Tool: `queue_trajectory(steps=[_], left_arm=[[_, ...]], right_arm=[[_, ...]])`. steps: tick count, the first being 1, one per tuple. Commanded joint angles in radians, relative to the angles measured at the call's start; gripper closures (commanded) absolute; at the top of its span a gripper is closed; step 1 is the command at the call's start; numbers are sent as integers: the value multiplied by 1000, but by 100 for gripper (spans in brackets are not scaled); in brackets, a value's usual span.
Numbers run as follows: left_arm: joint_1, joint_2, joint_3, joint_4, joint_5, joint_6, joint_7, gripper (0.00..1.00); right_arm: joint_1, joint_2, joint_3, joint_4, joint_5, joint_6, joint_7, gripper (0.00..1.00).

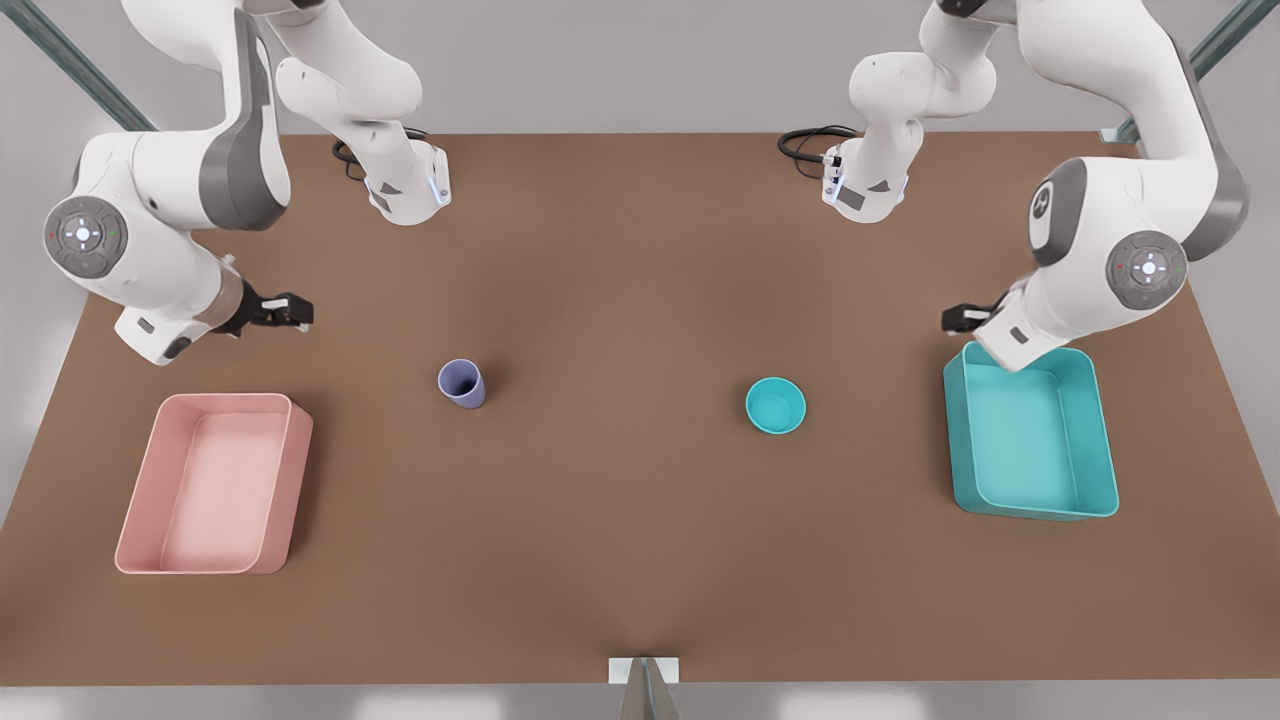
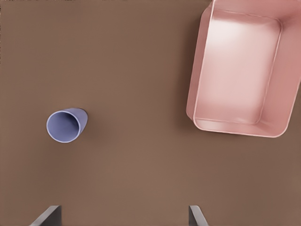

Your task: Put the bowls and cups in different boxes

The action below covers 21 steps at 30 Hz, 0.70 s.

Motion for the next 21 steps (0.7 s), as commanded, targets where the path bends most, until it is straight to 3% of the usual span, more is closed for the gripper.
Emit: queue_trajectory(steps=[1,4,8,11,15,21], left_arm=[[-2,-1,-1,-1,2,40,2,0],[-31,103,-1,-1,-67,71,10,0],[-50,403,-9,-10,-270,393,115,0],[-42,441,-7,-145,-389,588,292,0],[-67,430,-15,-219,-495,603,327,0],[-122,462,-18,-250,-489,758,349,0]], right_arm=[[0,-1,1,-1,-1,40,-23,0],[24,13,10,-4,-1,40,-6,0],[164,55,13,-152,5,138,4,0],[173,49,13,-358,14,365,24,0],[198,152,12,-396,14,596,119,0],[170,140,12,-568,27,909,121,0]])
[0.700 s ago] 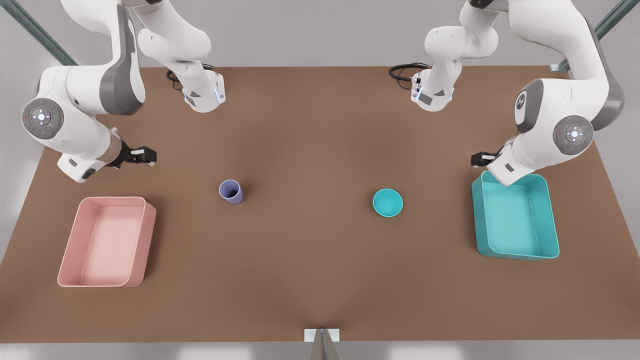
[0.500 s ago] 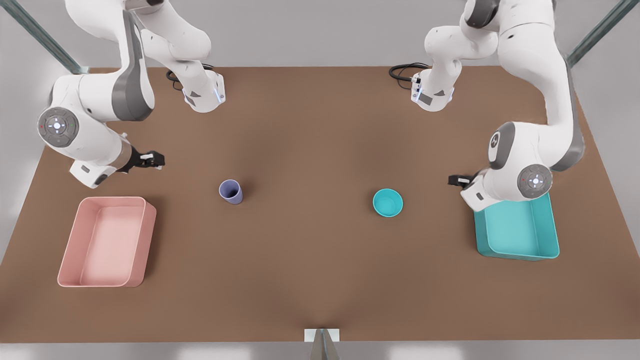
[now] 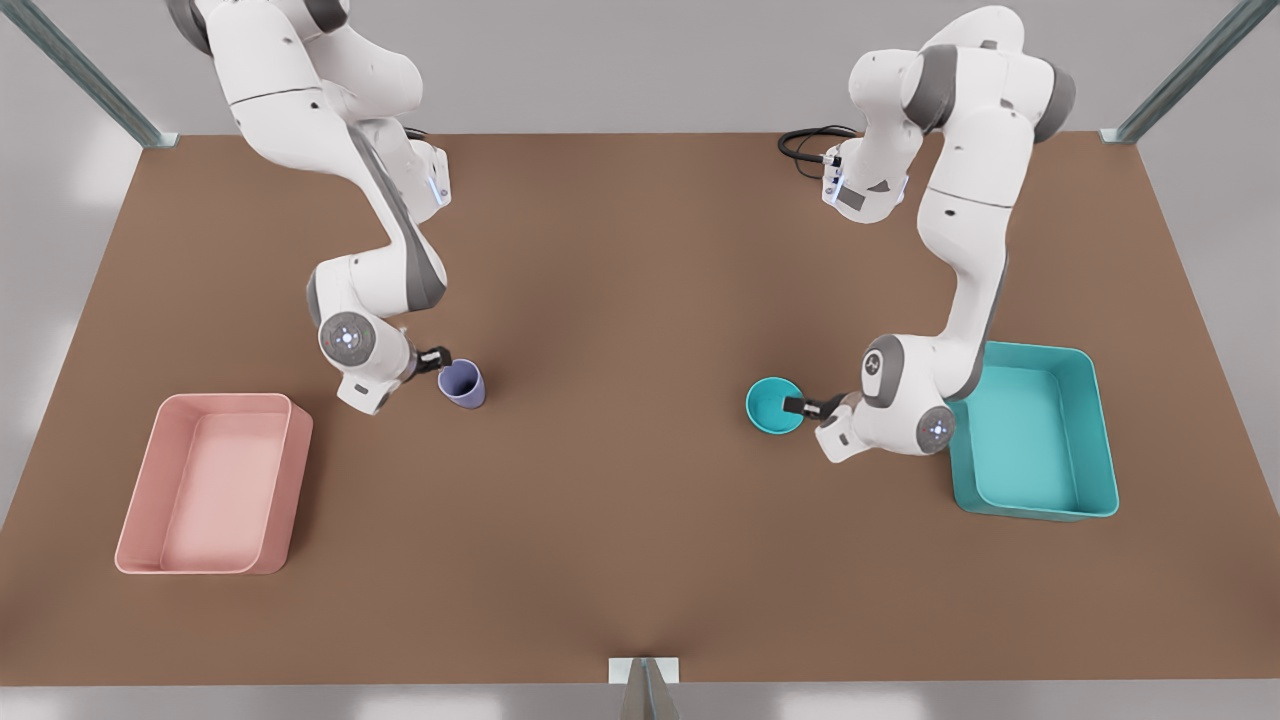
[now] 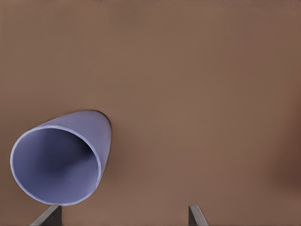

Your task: Put the bowls and cups in different boxes

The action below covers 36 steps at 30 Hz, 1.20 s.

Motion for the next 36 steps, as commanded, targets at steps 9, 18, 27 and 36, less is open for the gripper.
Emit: queue_trajectory(steps=[9,18,27,36], left_arm=[[-3,19,0,-4,-16,116,164,74],[-2,-22,41,16,-7,-13,167,79],[113,-225,383,212,326,-286,-34,79],[247,-107,466,85,319,-16,158,79]], right_arm=[[-6,50,0,-42,22,257,66,0],[2,55,0,-94,20,255,49,0],[6,104,0,-100,17,257,44,32],[15,78,12,27,57,128,49,79]])
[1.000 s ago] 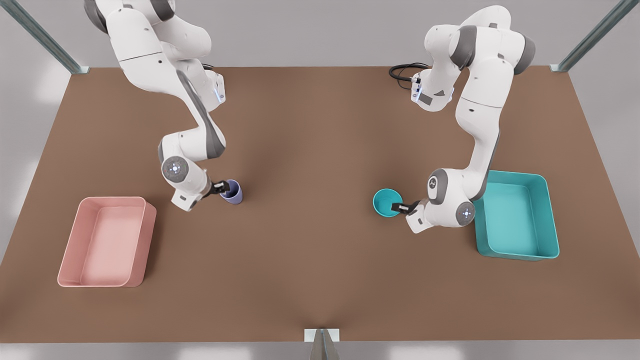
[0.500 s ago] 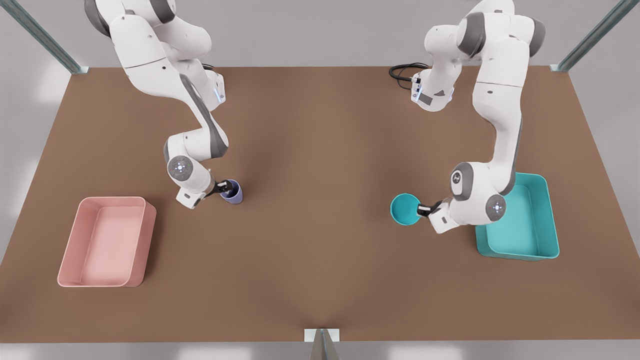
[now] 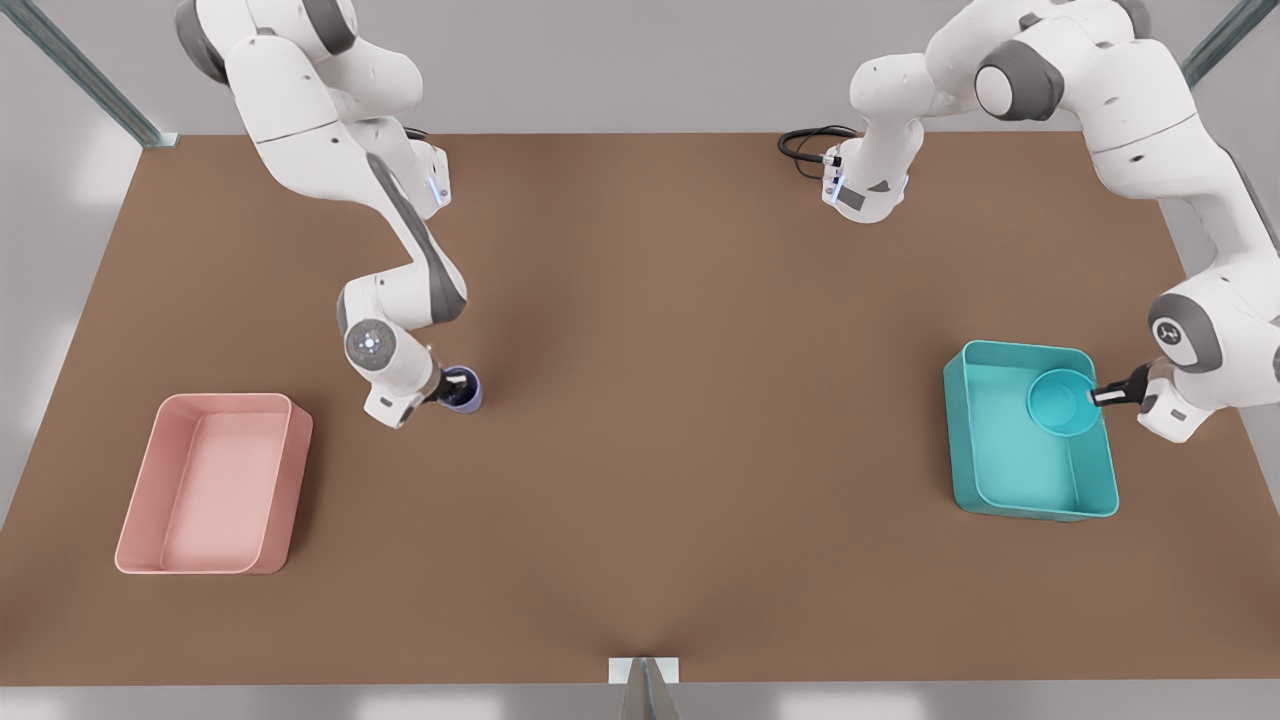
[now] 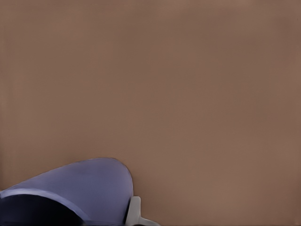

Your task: Put the bowls and cups in different boxes

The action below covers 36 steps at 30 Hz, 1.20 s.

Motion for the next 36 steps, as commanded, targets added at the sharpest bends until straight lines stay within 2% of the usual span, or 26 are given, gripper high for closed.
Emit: queue_trajectory(steps=[1,6,8,9,11,13,14,15,16,17,19,21,26,28,32,36], left_arm=[[2,29,1,-47,-2,182,79,79],[7,98,-1,-46,-31,217,80,79],[7,98,-1,-43,-29,215,80,37],[7,92,-2,-43,-29,212,77,0],[-4,17,-2,-37,-23,101,71,0],[-111,-190,-5,74,50,-300,-139,0],[-159,-253,-102,166,135,-462,-182,0],[-159,-275,-255,258,204,-571,-183,0],[-160,-307,-359,267,219,-573,-183,0],[-162,-316,-392,288,216,-575,-183,0],[-174,-347,-395,293,210,-555,-185,0],[-168,-298,-407,330,207,-558,-188,0],[-174,-302,-447,332,211,-562,-216,0],[-166,-301,-443,332,202,-562,-211,0],[-160,-305,-441,332,194,-593,-206,0],[-160,-307,-441,332,195,-619,-208,0]], right_arm=[[-16,-24,1,40,19,-114,22,79],[-244,-8,-27,334,-12,-241,-517,79],[-293,45,-90,437,-46,-319,-547,79],[-345,88,-97,507,-40,-364,-575,79],[-459,186,-96,624,-23,-394,-689,79],[-534,278,-97,667,-23,-390,-727,79],[-563,326,-96,699,-23,-384,-753,79],[-583,358,-96,721,-3,-381,-778,79],[-583,387,-97,728,-3,-362,-778,79],[-585,416,-96,728,5,-341,-778,79],[-583,449,-96,716,6,-292,-775,79],[-582,464,-90,716,9,-278,-775,79],[-574,493,-87,707,11,-262,-764,79],[-575,495,-82,701,13,-264,-770,0],[-574,484,-74,701,13,-302,-767,0],[-574,352,-53,693,14,-520,-767,0]])
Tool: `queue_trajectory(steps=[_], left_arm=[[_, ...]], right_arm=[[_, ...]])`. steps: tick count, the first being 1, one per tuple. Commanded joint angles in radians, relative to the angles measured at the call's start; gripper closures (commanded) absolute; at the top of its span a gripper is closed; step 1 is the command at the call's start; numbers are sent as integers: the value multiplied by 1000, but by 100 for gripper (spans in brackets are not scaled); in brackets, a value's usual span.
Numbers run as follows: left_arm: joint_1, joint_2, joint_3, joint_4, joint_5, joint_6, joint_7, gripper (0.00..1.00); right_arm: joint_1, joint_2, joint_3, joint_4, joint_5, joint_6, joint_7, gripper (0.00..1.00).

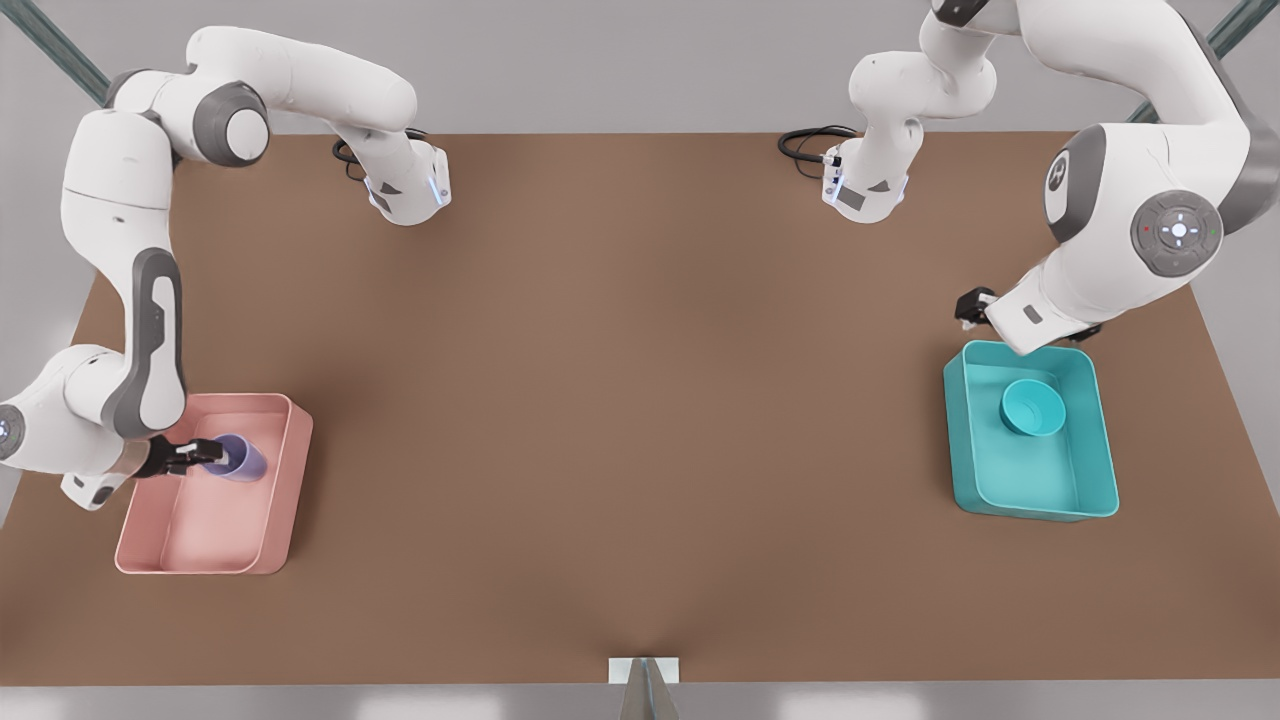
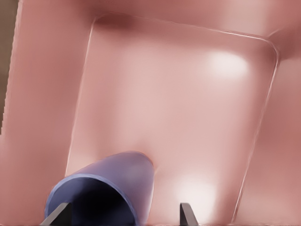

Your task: Put the bowls and cups in different boxes

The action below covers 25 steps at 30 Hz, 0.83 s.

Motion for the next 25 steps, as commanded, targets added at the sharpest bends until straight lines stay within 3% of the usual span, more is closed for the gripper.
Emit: queue_trajectory(steps=[1,4,5,7,10,12,13,16,17,25], left_arm=[[-1,-1,0,1,0,-38,-78,0],[-1,-3,-2,1,3,-38,-78,0],[-1,-3,-2,1,1,-36,-78,0],[0,-3,-2,1,0,-36,-78,0],[0,-1,-2,1,0,-36,-78,0],[-1,-1,-2,1,0,-36,-81,0],[-1,-1,0,1,0,-36,-81,0],[-3,-1,-2,-1,0,-36,-83,0],[-3,-1,-2,-1,-2,-36,-83,0],[-4,2,-2,-1,-2,-36,-83,0]], right_arm=[[-1,-69,2,-27,2,-163,-140,0],[27,-173,4,-8,1,-324,-97,0],[111,-179,4,71,-1,-402,-16,0],[352,-176,-2,101,-31,-460,249,0],[456,-153,2,100,-105,-460,728,0],[463,-164,-10,204,-96,-534,667,0],[467,-254,-21,183,-96,-554,658,0],[492,-537,-94,-49,-21,-566,644,0],[493,-566,-111,-69,-21,-569,645,0],[490,-567,-126,-83,-38,-566,644,0]])
